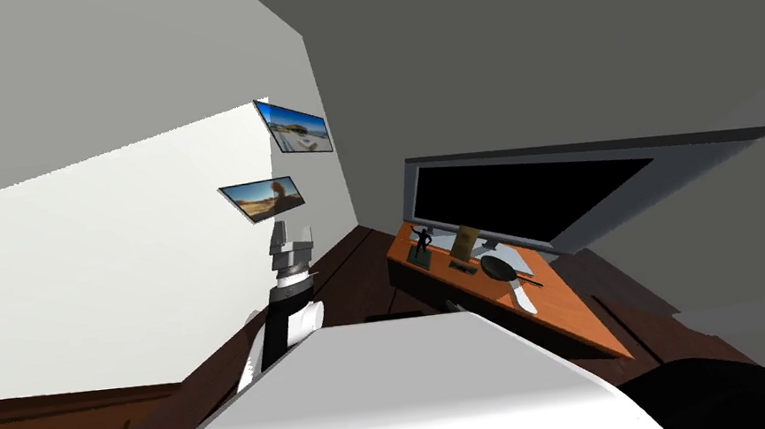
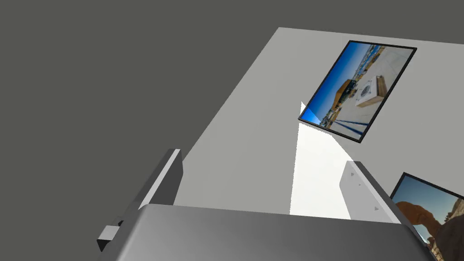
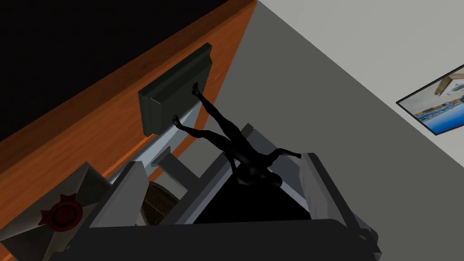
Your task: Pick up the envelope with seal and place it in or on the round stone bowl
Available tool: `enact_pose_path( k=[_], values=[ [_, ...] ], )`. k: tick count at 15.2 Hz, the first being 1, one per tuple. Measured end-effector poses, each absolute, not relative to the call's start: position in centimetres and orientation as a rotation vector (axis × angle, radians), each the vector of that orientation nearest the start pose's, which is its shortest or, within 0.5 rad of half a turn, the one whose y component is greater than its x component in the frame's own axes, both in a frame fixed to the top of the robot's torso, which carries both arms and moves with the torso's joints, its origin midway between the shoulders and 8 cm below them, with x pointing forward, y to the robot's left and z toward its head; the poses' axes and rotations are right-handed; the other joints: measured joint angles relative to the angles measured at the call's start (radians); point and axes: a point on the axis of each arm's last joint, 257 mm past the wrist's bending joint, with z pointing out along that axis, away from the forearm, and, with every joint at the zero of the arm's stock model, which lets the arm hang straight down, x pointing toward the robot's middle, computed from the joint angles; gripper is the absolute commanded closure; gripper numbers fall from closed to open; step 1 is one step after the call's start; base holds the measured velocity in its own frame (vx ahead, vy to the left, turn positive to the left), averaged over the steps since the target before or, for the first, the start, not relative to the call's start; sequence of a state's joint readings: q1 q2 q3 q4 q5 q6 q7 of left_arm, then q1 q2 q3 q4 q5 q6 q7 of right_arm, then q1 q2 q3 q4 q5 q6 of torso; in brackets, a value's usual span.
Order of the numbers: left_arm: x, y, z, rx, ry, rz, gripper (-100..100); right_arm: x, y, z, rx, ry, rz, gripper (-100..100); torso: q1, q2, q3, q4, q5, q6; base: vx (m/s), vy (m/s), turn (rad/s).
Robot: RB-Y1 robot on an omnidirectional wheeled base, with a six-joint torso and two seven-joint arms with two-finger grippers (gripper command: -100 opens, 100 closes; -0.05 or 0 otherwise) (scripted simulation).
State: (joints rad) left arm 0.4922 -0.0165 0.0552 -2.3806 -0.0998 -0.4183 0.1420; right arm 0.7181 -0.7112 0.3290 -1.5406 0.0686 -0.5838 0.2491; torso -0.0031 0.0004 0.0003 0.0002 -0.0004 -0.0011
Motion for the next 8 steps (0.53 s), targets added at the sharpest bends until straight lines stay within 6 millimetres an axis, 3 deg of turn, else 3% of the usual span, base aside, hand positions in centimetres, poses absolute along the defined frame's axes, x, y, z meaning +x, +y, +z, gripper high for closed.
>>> enact_pose_path(
  k=[2, 3, 6, 8],
  values=[
    [33.5, 28.5, 5.6, -0.637, 0.598, -1.317, 0, 18.4, -30.5, -42.7, 0.501, 2.076, 0.797, -100, 0.0, 0.0, 0.0, 0.0, 0.0, 0.001, 0.003, -0.001, 0.08],
    [33.5, 28.5, 5.6, -0.637, 0.598, -1.317, 0, 17.9, -30.9, -43.1, 0.501, 2.091, 0.785, -100, 0.0, 0.0, 0.0, 0.0, 0.0, 0.002, 0.005, 0.012, 0.333],
    [33.5, 28.5, 5.6, -0.637, 0.598, -1.317, 0, 13.7, -32.8, -46.0, 0.477, 2.215, 0.715, -100, 0.0, -0.001, 0.0, 0.0, 0.0, 0.0, 0.012, 0.006, 0.417],
    [33.5, 28.5, 5.6, -0.637, 0.598, -1.317, 0, 11.4, -34.4, -47.3, 0.465, 2.286, 0.664, -100, -0.001, -0.001, -0.001, 0.0, 0.0, 0.001, 0.014, 0.0, 0.28]
  ],
)
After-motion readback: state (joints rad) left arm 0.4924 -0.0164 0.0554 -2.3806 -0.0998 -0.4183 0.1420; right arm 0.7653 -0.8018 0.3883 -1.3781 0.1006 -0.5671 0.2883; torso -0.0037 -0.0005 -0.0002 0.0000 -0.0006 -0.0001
